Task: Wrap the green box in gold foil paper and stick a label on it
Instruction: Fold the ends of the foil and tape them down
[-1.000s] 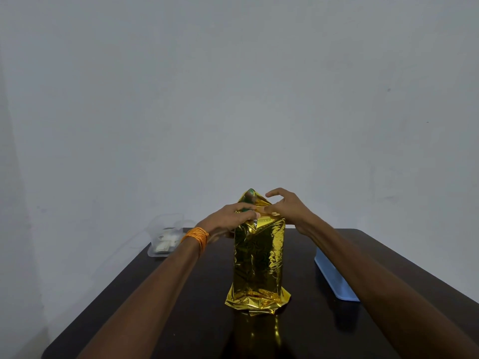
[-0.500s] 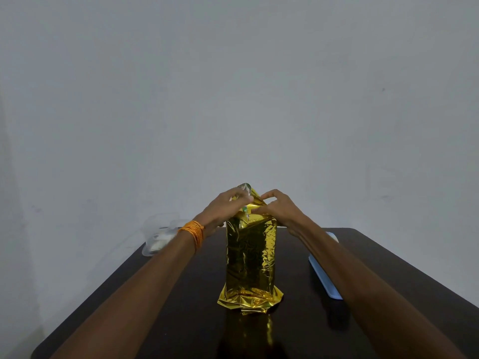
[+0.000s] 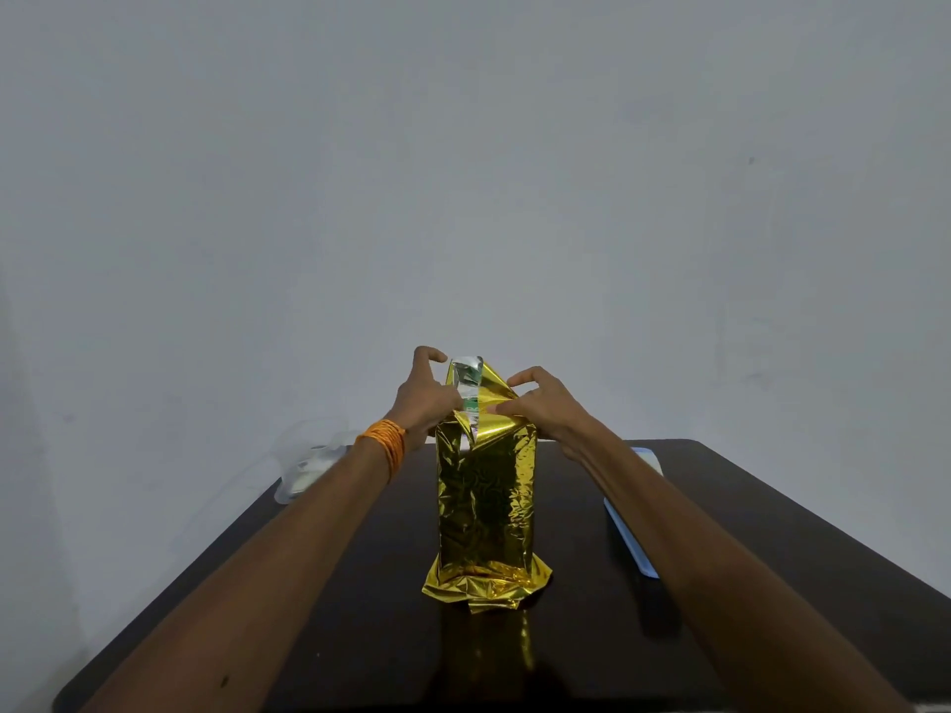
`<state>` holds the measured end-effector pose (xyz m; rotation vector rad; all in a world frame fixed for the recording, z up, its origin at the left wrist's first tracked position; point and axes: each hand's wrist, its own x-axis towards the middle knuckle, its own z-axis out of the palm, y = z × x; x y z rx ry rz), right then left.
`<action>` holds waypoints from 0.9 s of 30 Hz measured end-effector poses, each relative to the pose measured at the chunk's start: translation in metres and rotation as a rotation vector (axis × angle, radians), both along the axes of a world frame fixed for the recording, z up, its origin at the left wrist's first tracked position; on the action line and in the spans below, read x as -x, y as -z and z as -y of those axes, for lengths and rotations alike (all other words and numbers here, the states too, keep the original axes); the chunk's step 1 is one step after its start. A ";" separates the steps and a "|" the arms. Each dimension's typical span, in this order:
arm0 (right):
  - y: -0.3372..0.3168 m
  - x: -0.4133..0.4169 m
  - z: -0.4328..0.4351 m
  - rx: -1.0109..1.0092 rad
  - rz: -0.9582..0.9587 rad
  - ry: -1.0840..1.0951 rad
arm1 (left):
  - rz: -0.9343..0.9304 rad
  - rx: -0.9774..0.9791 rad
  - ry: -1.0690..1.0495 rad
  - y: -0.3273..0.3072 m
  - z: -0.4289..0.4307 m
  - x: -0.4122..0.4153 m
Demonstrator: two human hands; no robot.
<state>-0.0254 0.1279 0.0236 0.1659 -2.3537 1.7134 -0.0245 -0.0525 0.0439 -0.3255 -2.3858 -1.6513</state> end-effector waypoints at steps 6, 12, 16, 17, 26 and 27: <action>-0.004 -0.014 -0.006 0.099 -0.027 -0.001 | -0.194 -0.026 -0.092 -0.010 -0.012 -0.018; 0.000 -0.031 -0.047 0.089 -0.127 0.196 | -0.610 0.097 -0.167 -0.032 -0.060 -0.047; 0.009 -0.049 -0.096 0.095 -0.113 0.343 | -0.789 0.341 -0.136 -0.033 -0.111 -0.065; 0.013 -0.052 -0.109 0.091 -0.096 0.365 | -0.780 0.377 -0.099 -0.031 -0.122 -0.068; 0.068 -0.089 -0.182 -0.055 0.144 0.478 | -0.161 0.436 0.191 0.052 -0.191 -0.038; 0.074 -0.090 -0.183 -0.061 0.171 0.472 | -0.104 0.480 0.210 0.062 -0.195 -0.035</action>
